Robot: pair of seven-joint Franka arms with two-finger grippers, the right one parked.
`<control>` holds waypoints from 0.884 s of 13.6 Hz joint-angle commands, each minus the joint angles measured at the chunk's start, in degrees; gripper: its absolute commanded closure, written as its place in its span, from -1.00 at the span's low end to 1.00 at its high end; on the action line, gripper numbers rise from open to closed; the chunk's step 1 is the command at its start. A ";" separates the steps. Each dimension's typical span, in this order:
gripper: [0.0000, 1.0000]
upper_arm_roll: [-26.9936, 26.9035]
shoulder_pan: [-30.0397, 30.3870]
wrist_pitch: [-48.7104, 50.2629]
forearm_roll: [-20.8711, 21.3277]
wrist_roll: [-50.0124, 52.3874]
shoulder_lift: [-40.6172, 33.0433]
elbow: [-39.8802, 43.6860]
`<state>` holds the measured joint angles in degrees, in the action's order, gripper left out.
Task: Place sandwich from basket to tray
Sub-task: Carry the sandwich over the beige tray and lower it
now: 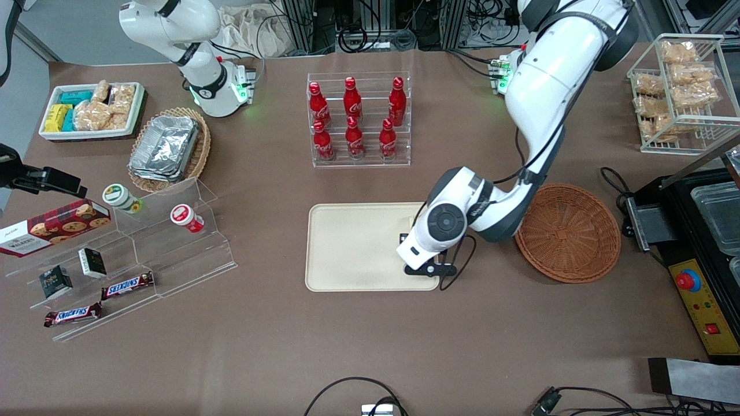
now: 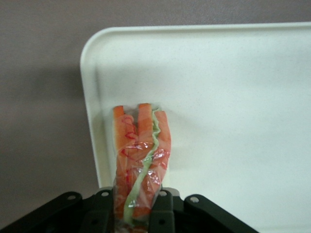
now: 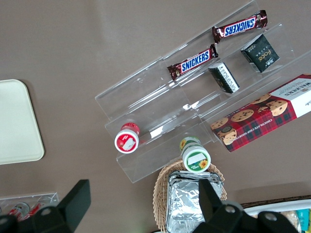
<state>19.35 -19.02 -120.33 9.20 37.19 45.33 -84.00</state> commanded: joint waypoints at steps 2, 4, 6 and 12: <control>0.83 -0.55 -1.28 -1.84 3.37 4.20 0.90 0.68; -0.99 -0.55 -1.19 -0.79 3.45 7.53 0.03 0.68; -1.00 -0.55 -0.93 4.28 3.37 7.99 -1.90 0.86; -1.00 -0.55 1.88 21.42 3.28 7.90 -11.12 0.60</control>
<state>18.86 -18.66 -103.49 11.60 44.31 38.29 -82.59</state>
